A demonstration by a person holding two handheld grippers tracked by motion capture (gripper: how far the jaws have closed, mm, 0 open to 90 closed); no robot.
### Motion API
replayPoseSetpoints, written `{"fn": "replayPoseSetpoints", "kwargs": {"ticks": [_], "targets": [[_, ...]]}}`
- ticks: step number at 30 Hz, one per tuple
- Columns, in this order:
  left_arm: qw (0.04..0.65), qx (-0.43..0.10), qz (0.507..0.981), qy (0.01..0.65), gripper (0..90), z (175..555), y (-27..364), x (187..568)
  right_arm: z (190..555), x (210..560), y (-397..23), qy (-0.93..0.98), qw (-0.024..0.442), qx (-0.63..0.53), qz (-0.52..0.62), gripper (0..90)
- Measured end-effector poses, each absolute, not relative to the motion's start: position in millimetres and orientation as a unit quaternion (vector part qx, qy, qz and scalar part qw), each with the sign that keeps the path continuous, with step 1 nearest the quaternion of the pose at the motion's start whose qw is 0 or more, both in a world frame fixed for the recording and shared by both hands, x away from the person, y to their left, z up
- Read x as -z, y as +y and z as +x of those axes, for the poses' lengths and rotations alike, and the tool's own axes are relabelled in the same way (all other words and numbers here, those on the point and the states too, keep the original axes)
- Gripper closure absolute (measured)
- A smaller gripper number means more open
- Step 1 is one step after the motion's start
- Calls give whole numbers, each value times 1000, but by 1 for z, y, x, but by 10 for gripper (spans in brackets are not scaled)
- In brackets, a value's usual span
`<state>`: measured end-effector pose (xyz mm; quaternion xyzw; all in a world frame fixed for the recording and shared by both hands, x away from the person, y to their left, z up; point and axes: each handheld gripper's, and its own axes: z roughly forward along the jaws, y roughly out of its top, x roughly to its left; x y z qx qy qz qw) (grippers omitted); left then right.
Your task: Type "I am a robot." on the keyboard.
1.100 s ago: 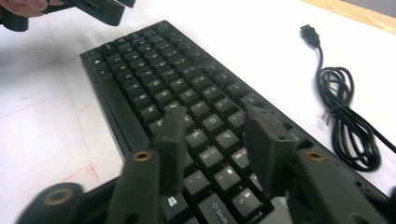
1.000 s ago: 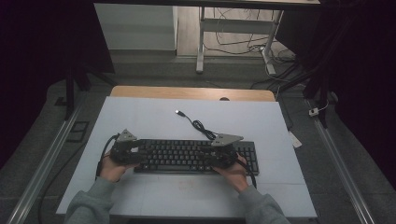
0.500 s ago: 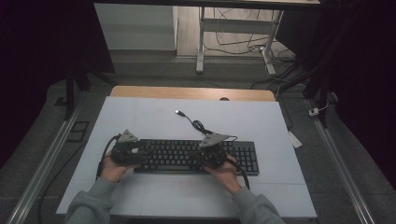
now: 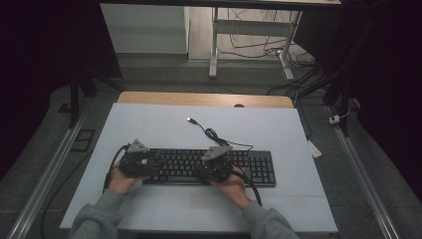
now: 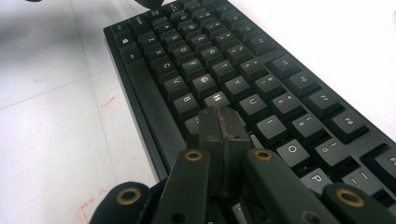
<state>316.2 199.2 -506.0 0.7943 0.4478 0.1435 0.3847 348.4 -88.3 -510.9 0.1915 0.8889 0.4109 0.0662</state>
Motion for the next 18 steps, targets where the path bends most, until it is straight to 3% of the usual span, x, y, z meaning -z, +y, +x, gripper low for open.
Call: {"fn": "replayPoseSetpoints", "kwargs": {"ticks": [18], "targets": [[381, -144, 797, 446, 385, 316, 199, 507, 350, 518, -81, 895, 74, -398, 186, 895]]}}
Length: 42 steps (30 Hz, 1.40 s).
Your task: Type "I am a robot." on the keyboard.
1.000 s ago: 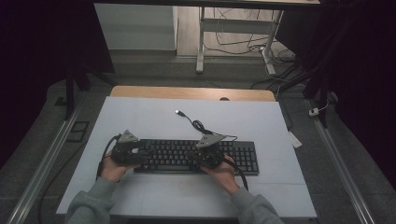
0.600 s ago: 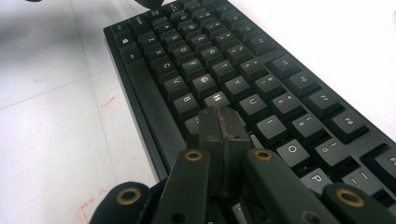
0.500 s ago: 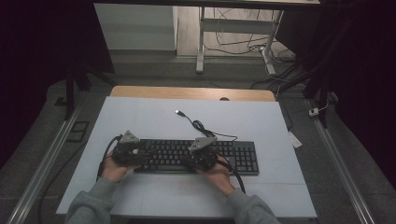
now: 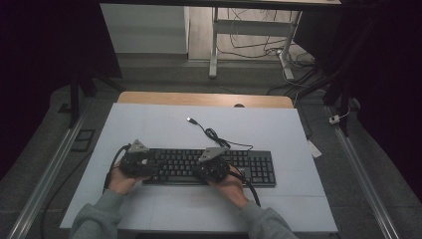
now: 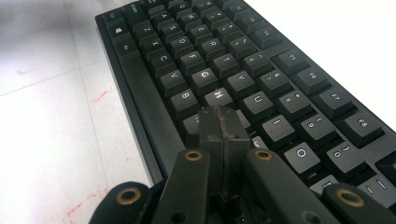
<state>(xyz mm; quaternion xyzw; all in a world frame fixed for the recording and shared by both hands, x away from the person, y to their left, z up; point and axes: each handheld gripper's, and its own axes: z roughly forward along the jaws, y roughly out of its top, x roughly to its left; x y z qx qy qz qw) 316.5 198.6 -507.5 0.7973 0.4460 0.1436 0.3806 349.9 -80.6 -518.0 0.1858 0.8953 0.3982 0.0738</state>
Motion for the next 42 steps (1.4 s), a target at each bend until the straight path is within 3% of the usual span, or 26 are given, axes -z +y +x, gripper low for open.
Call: {"fn": "replayPoseSetpoints", "kwargs": {"ticks": [10, 22, 31, 42], "targets": [[380, -145, 798, 445, 383, 316, 199, 507, 349, 516, -82, 893, 78, -402, 185, 896], [380, -145, 798, 445, 382, 316, 199, 507, 358, 501, -111, 869, 96, -433, 220, 894], [375, -145, 801, 444, 378, 316, 198, 508, 358, 501, -131, 864, 114, -428, 238, 711], [368, -144, 805, 442, 370, 317, 197, 510, 356, 499, -165, 850, 134, -434, 266, 624]]}}
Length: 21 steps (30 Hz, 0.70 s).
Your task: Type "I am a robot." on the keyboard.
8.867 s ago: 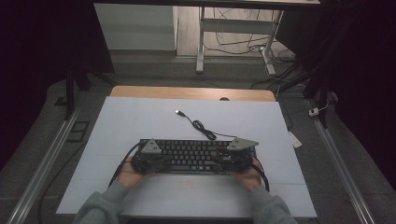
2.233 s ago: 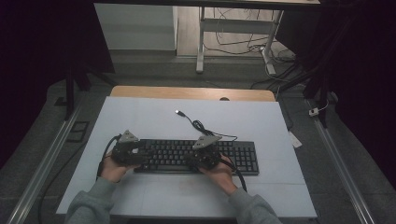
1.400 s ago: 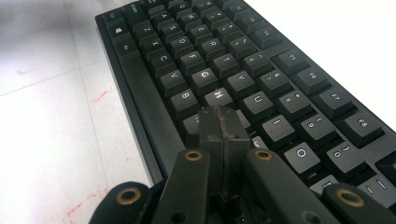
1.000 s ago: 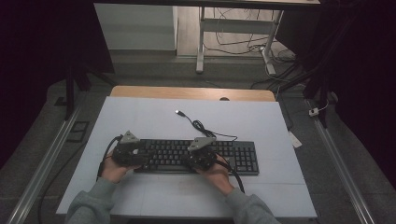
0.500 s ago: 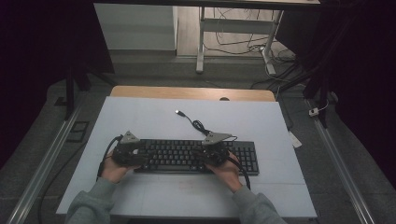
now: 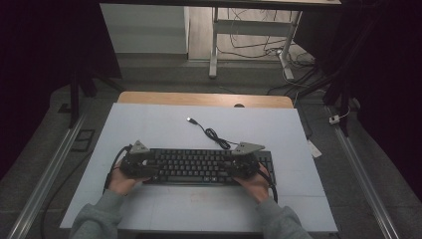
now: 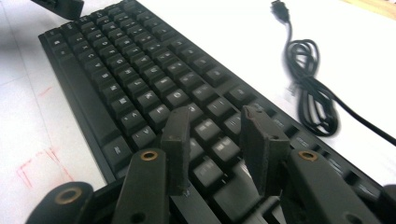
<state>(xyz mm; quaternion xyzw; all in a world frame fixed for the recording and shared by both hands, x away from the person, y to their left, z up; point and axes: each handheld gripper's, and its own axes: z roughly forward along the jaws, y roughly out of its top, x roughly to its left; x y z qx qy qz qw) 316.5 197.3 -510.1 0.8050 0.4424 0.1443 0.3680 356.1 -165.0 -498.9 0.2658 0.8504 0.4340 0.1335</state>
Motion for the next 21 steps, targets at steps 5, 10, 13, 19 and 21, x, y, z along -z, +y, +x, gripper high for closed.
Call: {"fn": "replayPoseSetpoints", "kwargs": {"ticks": [5, 10, 13, 19, 21], "targets": [[366, -144, 806, 442, 367, 317, 196, 511, 356, 498, -174, 846, 138, -435, 275, 612], [363, -144, 808, 442, 365, 317, 196, 513, 355, 499, -178, 847, 138, -433, 277, 610], [362, -144, 808, 442, 364, 317, 197, 514, 355, 500, -179, 847, 138, -431, 277, 609], [361, -143, 809, 441, 362, 317, 196, 514, 355, 501, -179, 849, 135, -429, 277, 607], [361, -143, 809, 441, 361, 317, 196, 514, 355, 501, -179, 850, 135, -428, 276, 607]]}}
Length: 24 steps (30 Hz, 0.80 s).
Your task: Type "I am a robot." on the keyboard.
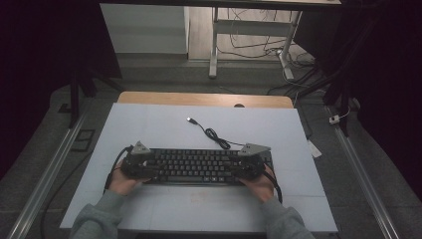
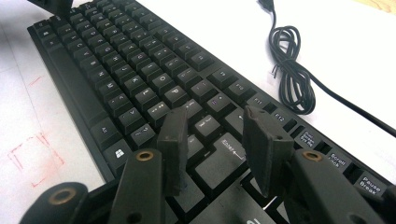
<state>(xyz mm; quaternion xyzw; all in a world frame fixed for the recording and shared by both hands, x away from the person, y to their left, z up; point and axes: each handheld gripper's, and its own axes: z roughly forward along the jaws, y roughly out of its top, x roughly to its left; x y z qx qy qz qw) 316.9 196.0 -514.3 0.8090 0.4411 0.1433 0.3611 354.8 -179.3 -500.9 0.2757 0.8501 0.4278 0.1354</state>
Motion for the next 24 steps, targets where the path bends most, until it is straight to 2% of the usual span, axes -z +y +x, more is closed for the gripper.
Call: {"fn": "replayPoseSetpoints", "kwargs": {"ticks": [24], "targets": [[355, -146, 816, 433, 360, 316, 192, 515, 354, 505, -173, 861, 127, -413, 269, 606]]}}
